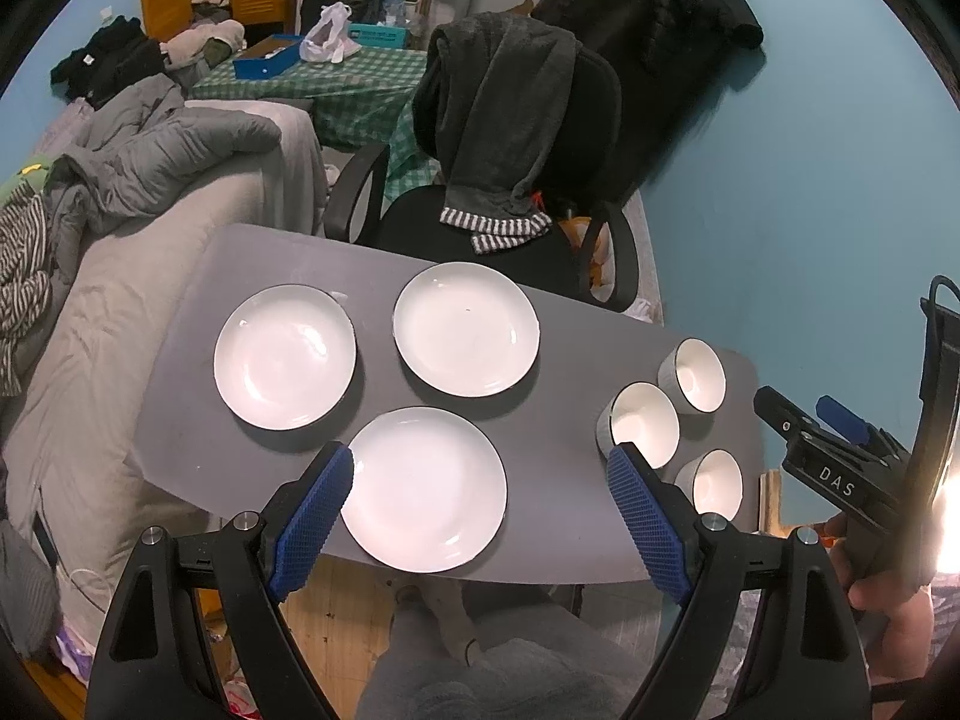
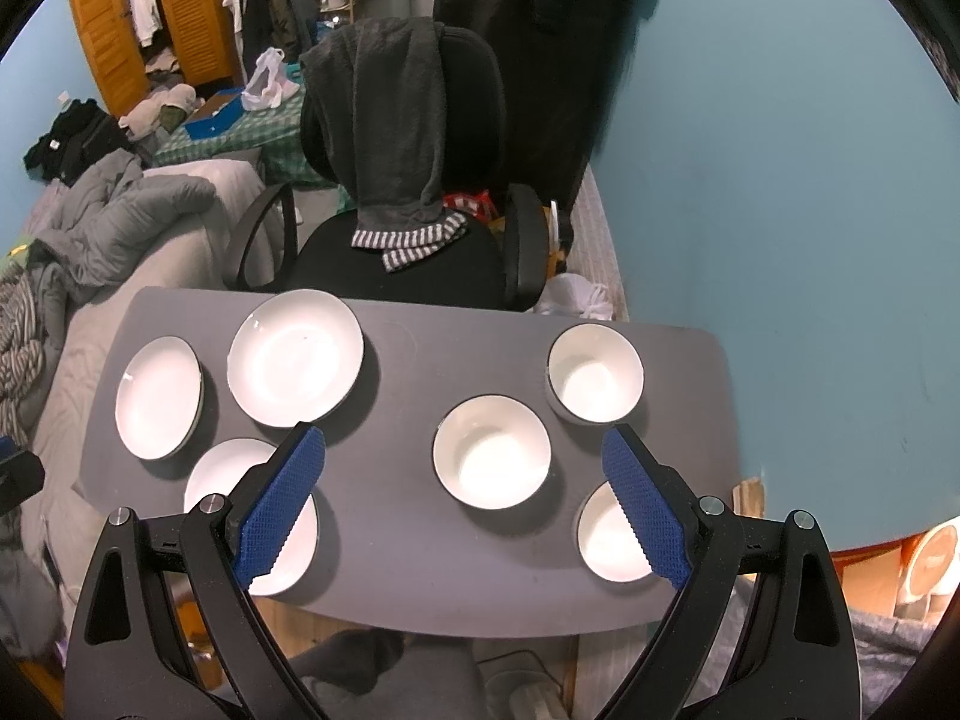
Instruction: Organize plates and bowls
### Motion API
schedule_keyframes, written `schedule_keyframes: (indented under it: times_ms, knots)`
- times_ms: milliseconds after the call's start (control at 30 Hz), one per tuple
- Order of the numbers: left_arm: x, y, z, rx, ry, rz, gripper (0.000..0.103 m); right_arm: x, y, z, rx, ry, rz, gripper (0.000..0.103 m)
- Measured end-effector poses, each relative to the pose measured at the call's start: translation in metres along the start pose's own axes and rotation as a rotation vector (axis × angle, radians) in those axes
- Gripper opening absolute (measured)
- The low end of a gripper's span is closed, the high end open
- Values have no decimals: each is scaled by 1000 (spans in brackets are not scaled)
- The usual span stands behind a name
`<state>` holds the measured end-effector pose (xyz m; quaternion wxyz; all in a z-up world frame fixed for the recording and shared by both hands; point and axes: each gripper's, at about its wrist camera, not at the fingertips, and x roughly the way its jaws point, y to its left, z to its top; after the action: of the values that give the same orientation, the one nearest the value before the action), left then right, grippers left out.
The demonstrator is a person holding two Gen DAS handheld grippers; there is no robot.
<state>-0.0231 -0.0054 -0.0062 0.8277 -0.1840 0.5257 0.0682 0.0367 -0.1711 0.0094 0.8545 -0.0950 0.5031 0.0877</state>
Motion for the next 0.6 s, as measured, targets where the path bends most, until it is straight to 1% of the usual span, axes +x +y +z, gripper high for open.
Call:
schedule_keyframes:
  times_ms: [267, 600]
  knots:
    - [5, 12, -4, -51, 20, 12, 88, 6, 6, 1, -22, 6, 18, 92]
    - [5, 44, -4, -108, -5, 72, 88, 16, 24, 1, -70, 17, 73, 92]
